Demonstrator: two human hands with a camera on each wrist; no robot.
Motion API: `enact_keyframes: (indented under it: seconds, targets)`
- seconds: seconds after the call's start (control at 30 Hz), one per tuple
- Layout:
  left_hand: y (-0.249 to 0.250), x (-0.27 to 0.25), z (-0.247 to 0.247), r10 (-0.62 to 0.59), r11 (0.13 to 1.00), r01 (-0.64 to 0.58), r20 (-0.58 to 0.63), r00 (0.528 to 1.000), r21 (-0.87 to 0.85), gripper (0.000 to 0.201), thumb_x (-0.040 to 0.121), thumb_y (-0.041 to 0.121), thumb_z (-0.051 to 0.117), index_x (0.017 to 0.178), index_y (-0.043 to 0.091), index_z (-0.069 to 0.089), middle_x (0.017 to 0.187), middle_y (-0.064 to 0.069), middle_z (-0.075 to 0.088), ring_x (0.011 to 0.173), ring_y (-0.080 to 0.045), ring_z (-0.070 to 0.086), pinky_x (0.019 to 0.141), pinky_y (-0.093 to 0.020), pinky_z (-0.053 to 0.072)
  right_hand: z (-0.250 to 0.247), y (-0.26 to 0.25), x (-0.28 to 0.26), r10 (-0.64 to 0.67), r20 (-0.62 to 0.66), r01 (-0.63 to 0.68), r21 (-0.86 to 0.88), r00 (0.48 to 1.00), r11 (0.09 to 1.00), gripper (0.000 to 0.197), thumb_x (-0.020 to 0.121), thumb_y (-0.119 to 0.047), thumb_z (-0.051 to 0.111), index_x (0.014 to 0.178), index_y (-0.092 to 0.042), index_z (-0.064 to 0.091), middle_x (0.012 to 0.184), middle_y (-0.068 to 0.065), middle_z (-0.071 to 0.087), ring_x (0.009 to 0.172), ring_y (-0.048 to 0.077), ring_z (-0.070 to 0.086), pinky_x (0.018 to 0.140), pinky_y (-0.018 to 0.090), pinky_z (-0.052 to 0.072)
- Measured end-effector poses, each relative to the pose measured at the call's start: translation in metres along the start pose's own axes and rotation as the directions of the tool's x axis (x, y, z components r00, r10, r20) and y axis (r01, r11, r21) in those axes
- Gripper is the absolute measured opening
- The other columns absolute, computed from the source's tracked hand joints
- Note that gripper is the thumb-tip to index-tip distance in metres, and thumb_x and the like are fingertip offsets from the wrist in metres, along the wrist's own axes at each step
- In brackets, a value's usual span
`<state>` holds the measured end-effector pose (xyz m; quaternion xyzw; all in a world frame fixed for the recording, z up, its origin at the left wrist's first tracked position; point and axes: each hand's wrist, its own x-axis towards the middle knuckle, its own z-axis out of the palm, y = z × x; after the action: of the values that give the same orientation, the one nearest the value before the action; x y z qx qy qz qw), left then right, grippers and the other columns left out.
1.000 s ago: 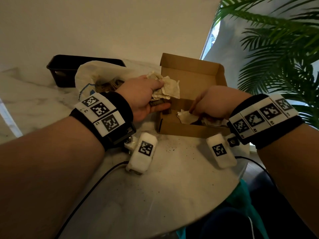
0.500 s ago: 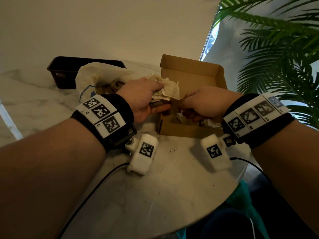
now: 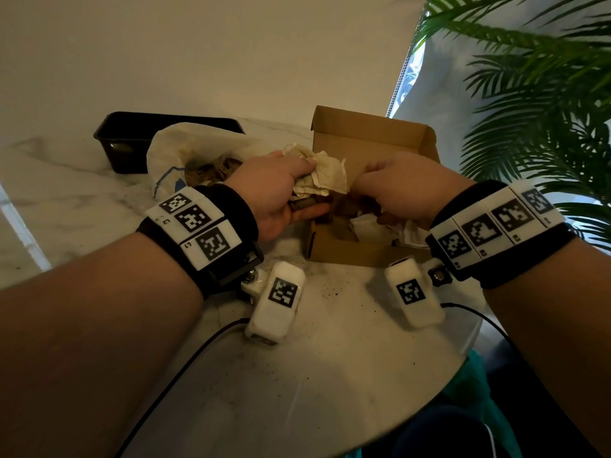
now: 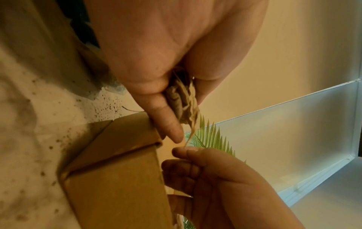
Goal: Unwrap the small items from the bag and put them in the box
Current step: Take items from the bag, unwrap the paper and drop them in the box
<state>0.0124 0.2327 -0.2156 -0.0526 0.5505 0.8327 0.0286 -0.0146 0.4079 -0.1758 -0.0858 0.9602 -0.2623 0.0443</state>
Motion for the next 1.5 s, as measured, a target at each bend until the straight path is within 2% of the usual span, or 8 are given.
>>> enact_keyframes:
  seconds: [0.1, 0.23, 0.37, 0.7, 1.0, 1.23, 1.4, 1.5]
  targets:
    - [0.001, -0.001, -0.001, 0.007, 1.000, -0.007, 0.025, 1.000, 0.002, 0.028, 0.104, 0.018, 0.055, 0.131, 0.011, 0.060, 0.113, -0.014, 0.075, 0.082, -0.023, 0.075, 0.062, -0.035, 0.063, -0.001, -0.004, 0.001, -0.023, -0.081, 0.040, 0.223, 0.996, 0.974, 0.017, 0.093, -0.025, 0.061, 0.095, -0.009, 0.068, 0.099, 0.016, 0.071, 0.087, 0.032, 0.072, 0.080, 0.047, 0.062]
    - [0.004, -0.001, -0.003, 0.038, 0.999, -0.036, 0.049, 0.998, -0.027, 0.029, 0.105, 0.020, 0.052, 0.133, 0.013, 0.060, 0.112, -0.012, 0.076, 0.083, -0.021, 0.075, 0.064, -0.035, 0.063, 0.006, -0.005, 0.006, 0.035, 0.060, -0.067, 0.719, 0.998, 0.691, 0.026, 0.093, -0.026, 0.064, 0.109, -0.006, 0.066, 0.102, 0.016, 0.072, 0.089, 0.033, 0.071, 0.076, 0.041, 0.059]
    - [0.004, 0.000, -0.004, 0.047, 0.998, -0.045, 0.051, 0.998, -0.042, 0.026, 0.105, 0.020, 0.053, 0.129, 0.015, 0.062, 0.099, -0.008, 0.077, 0.079, -0.021, 0.076, 0.061, -0.034, 0.062, 0.022, -0.008, 0.007, 0.006, 0.095, -0.083, 0.828, 0.995, 0.555, 0.012, 0.095, -0.019, 0.064, 0.103, -0.011, 0.067, 0.081, 0.005, 0.073, 0.071, 0.020, 0.068, 0.061, 0.029, 0.052]
    - [0.003, 0.004, -0.005, 0.035, 0.999, -0.036, -0.025, 0.999, -0.040, 0.023, 0.105, 0.020, 0.053, 0.125, 0.017, 0.062, 0.111, -0.011, 0.075, 0.082, -0.023, 0.075, 0.060, -0.036, 0.061, 0.012, 0.004, 0.013, 0.008, -0.024, 0.016, 0.856, 1.000, 0.517, 0.019, 0.094, -0.005, 0.061, 0.112, -0.009, 0.065, 0.096, 0.010, 0.075, 0.072, 0.017, 0.073, 0.055, 0.028, 0.053]
    - [0.003, 0.002, -0.005, -0.018, 1.000, 0.018, 0.002, 1.000, 0.001, 0.026, 0.105, 0.022, 0.053, 0.129, 0.014, 0.059, 0.129, -0.020, 0.067, 0.113, -0.037, 0.069, 0.061, -0.037, 0.063, -0.026, 0.010, 0.013, -0.016, -0.075, 0.021, 0.065, 0.997, 0.998, 0.016, 0.095, -0.004, 0.059, 0.097, -0.015, 0.070, 0.091, 0.006, 0.071, 0.072, 0.018, 0.069, 0.059, 0.022, 0.057]
    - [0.003, 0.003, -0.004, -0.032, 0.999, 0.031, 0.025, 0.999, 0.016, 0.027, 0.105, 0.021, 0.053, 0.131, 0.013, 0.057, 0.131, -0.022, 0.066, 0.101, -0.032, 0.067, 0.058, -0.034, 0.061, -0.027, -0.003, 0.026, 0.007, 0.162, 0.060, -0.401, 0.987, 0.914, 0.024, 0.096, -0.008, 0.060, 0.112, -0.022, 0.073, 0.089, -0.002, 0.069, 0.070, 0.013, 0.060, 0.063, 0.025, 0.050]
    - [0.003, 0.004, -0.005, -0.033, 0.999, 0.033, 0.018, 0.999, 0.008, 0.027, 0.105, 0.021, 0.054, 0.130, 0.013, 0.058, 0.131, -0.021, 0.066, 0.100, -0.031, 0.067, 0.057, -0.034, 0.061, -0.022, -0.015, 0.027, -0.004, 0.232, 0.162, -0.666, 0.973, 0.728, 0.038, 0.102, -0.012, 0.049, 0.137, -0.024, 0.060, 0.134, -0.007, 0.061, 0.120, 0.017, 0.056, 0.095, 0.026, 0.041]
    - [0.002, 0.004, -0.005, -0.029, 1.000, 0.029, 0.017, 0.999, 0.008, 0.027, 0.105, 0.021, 0.054, 0.130, 0.013, 0.058, 0.130, -0.020, 0.066, 0.099, -0.031, 0.067, 0.057, -0.034, 0.061, -0.024, -0.016, 0.027, -0.061, 0.141, 0.136, -0.624, 0.988, 0.770, 0.038, 0.102, -0.010, 0.046, 0.132, -0.025, 0.064, 0.135, -0.002, 0.061, 0.120, 0.019, 0.057, 0.092, 0.027, 0.041]
